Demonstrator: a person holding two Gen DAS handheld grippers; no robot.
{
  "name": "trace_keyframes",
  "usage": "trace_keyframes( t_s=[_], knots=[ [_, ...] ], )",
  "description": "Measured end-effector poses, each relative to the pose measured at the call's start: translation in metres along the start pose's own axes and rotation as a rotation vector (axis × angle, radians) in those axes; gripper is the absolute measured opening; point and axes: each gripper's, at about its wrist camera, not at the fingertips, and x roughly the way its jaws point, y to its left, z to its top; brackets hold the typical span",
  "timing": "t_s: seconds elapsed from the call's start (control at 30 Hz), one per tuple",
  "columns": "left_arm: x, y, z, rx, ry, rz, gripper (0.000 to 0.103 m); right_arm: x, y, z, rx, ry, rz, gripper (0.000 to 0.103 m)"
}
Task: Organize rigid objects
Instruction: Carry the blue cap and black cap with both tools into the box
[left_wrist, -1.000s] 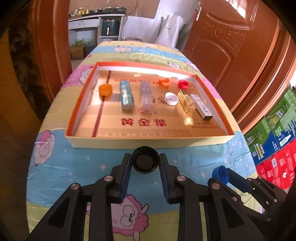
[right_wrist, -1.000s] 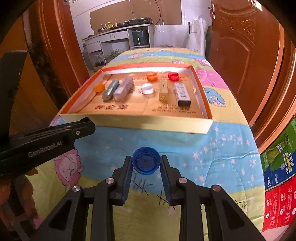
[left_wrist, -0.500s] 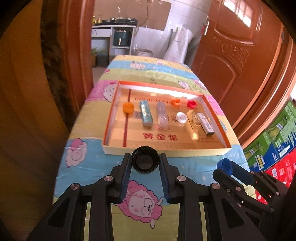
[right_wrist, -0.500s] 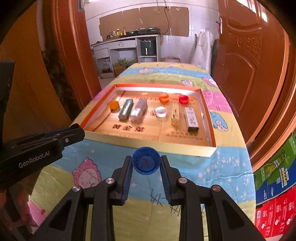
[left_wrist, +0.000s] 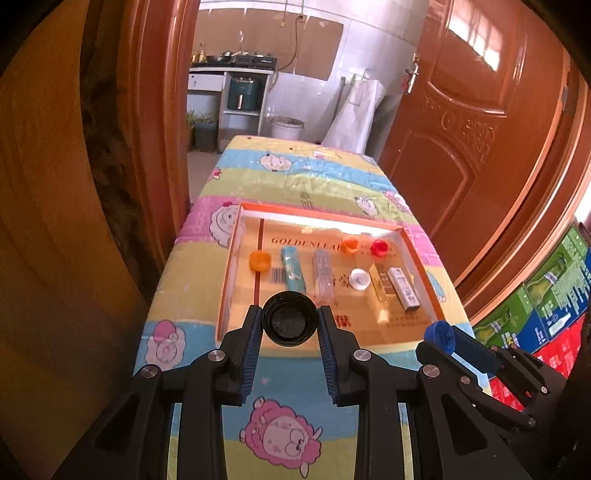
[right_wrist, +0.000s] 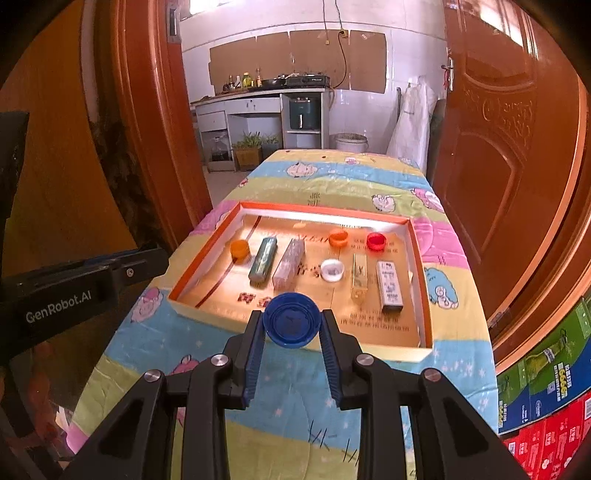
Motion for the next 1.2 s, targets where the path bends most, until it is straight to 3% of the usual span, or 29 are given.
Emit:
trace_keyframes(
  t_s=[0.5, 0.87, 1.2],
  knots=[
    [0.053, 0.006, 0.038, -0.021, 0.030, -0.001, 0.031, 0.038, -0.026, 0.035, 0.040, -0.008, -0.003, 0.030],
    [0.117, 0.009, 0.073, -0.015, 0.077, 0.003, 0.031, 0.091, -0.031, 0.068, 0.037, 0.018, 0.028, 0.030],
    [0.175, 0.015, 0.099, -0.024, 0.146, 0.028, 0.031, 0.154, -0.029, 0.106, 0.009, 0.100, 0.080, 0.030]
  ],
)
